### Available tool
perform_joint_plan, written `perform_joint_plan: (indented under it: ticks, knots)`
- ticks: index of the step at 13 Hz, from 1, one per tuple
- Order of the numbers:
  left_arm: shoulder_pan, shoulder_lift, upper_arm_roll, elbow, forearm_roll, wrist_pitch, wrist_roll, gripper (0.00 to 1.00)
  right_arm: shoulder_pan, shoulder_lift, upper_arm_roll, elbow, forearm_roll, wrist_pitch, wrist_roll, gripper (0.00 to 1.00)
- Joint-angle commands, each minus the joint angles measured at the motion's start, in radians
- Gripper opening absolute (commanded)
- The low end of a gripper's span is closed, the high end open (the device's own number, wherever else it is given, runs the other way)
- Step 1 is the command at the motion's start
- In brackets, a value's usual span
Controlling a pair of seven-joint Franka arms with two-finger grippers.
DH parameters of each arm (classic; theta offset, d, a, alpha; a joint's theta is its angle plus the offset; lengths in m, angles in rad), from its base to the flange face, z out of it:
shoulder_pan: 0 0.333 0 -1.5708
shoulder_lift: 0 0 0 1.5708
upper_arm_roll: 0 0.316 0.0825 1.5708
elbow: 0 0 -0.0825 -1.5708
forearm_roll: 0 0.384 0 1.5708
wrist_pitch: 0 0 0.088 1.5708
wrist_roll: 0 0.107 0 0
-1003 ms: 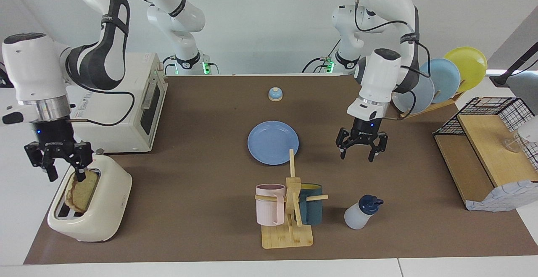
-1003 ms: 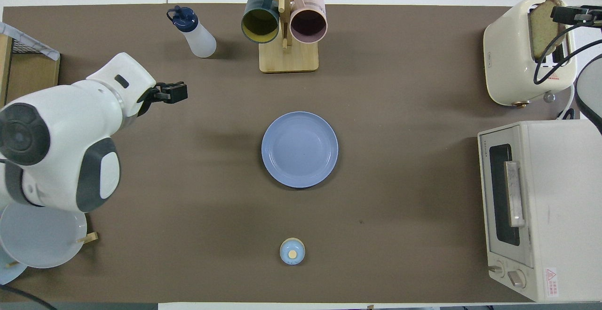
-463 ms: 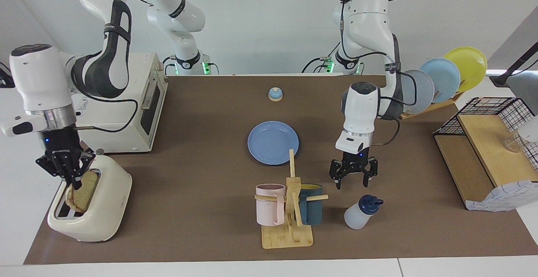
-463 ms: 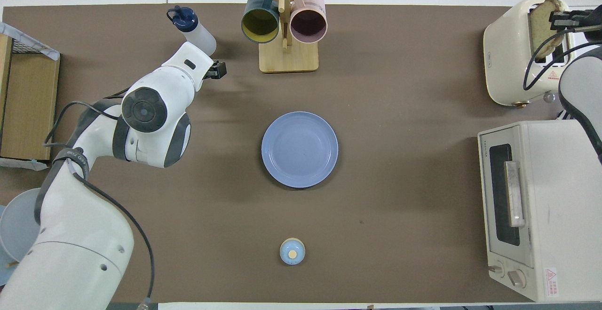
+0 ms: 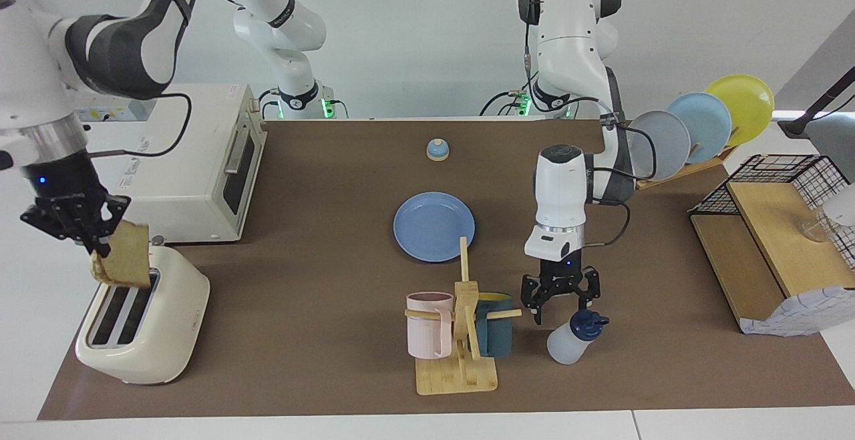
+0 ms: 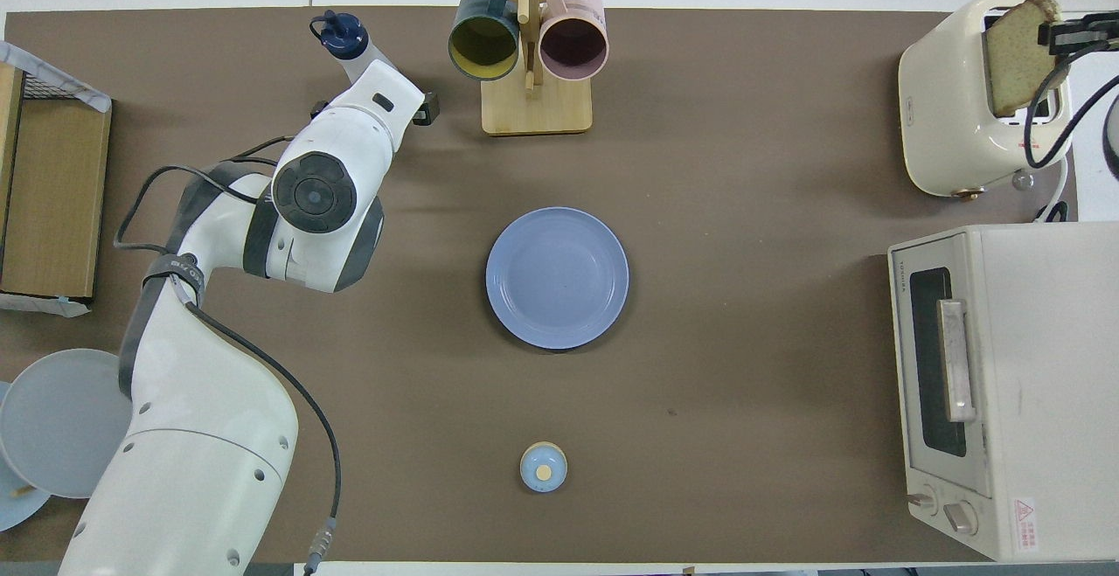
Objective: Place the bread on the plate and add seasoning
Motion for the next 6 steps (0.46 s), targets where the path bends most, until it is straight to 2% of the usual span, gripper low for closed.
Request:
perform_joint_plan:
  ticks: [1,2,5,6]
  knots:
    - [0.027,0.036,0.006,0.042,0.008,0.011,-0.017,1.0,0.082,-0.118,0.027,0.018,-0.055,-0.16,0.001,0.0]
    - [0.052,0.047,-0.005,0.05,0.011,0.014,-0.017,1.0,0.138,-0.131,0.031,0.02,-0.055,-0.218,0.025,0.0]
    - [0.089,0.061,-0.044,0.071,0.008,0.016,-0.021,1.0,0.253,-0.136,0.043,0.0,-0.037,-0.19,0.168,0.0]
    - [0.131,0.065,-0.089,0.111,0.009,0.01,-0.019,1.0,0.27,-0.168,0.05,-0.061,0.013,-0.193,0.18,0.0]
